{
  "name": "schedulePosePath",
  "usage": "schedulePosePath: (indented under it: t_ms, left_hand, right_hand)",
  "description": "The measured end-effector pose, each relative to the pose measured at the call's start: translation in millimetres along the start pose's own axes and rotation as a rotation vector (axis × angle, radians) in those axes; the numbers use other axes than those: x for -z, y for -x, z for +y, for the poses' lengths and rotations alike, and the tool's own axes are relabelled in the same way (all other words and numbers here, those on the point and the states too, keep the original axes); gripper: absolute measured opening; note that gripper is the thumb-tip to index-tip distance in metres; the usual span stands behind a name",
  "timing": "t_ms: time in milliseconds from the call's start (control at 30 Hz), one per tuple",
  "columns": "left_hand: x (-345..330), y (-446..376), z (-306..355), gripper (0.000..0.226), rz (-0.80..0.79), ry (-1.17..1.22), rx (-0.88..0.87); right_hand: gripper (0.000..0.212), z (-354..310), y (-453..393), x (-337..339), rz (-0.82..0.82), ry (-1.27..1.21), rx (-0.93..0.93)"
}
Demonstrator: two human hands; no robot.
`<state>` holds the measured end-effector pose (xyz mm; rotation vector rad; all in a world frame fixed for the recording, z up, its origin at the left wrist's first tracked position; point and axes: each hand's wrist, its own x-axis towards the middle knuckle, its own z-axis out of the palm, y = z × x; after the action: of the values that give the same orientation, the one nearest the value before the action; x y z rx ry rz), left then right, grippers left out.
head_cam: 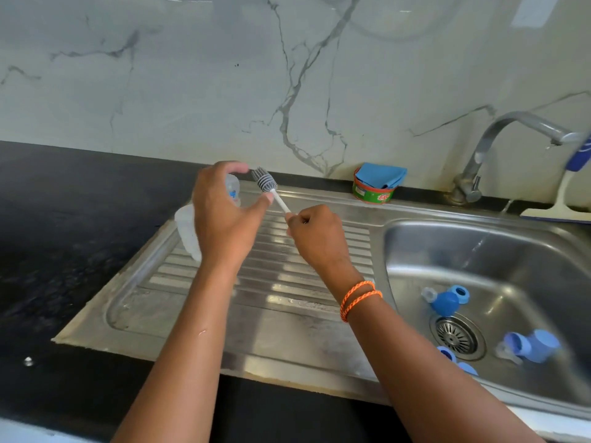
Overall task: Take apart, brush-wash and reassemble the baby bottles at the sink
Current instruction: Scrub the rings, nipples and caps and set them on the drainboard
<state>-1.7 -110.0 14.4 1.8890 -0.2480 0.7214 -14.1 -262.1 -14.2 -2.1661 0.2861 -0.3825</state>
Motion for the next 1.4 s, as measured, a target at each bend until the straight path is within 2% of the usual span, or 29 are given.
schedulePosePath:
  t_ms: [133, 367, 567, 700, 800, 900, 967, 1033, 1133, 1267, 1400]
  left_hand:
    - [-55, 8, 28, 0.028, -0.110, 0.094, -0.019]
    - [-162, 34, 60, 0.009, -0.364, 0.270, 0.188]
    - [-247, 82, 95, 0.010, -0.624, 0.357, 0.244]
    - [-285, 108, 108, 0.008, -0.798, 0.328, 0.224]
    - [-307, 115, 105, 0.014, -1.018, 0.203, 0.169]
    - [-323, 118, 95, 0.025, -1.377, -0.085, 0.048]
    - [-327, 126, 90, 0.018, -1.591, -0.278, 0.003]
    - [-328, 137, 85, 0.014, -1.721, -0.478, -0.046]
    - [-334, 156, 71, 0.022, -1.795, -0.613, -0.054]
    - [-343, 169, 69, 0.027, -1.849, -0.665, -0.076]
    - [-341, 181, 79, 0.052, -1.874, -0.800, -0.296]
  right_hand:
    - [0.047, 17, -4, 49, 0.050, -0.011, -0.028]
    - [0.040, 102, -4, 162, 0.173, -0.006, -0.132]
    - [0.031, 177, 25, 265, 0.266, 0.189, -0.289]
    - [0.026, 212, 36, 297, 0.307, 0.245, -0.363]
    - [0.025, 225, 38, 301, 0.262, 0.250, -0.395]
    - [0.030, 230, 32, 302, 0.222, 0.318, -0.379]
    - [0.031, 229, 28, 301, 0.223, 0.357, -0.360]
    - [0.031, 229, 26, 300, 0.212, 0.380, -0.344]
    - [0.029, 228, 26, 298, 0.187, 0.401, -0.317]
    - [0.028, 228, 26, 296, 0.157, 0.428, -0.295]
    - [0.027, 229, 26, 293, 0.152, 0.432, -0.290]
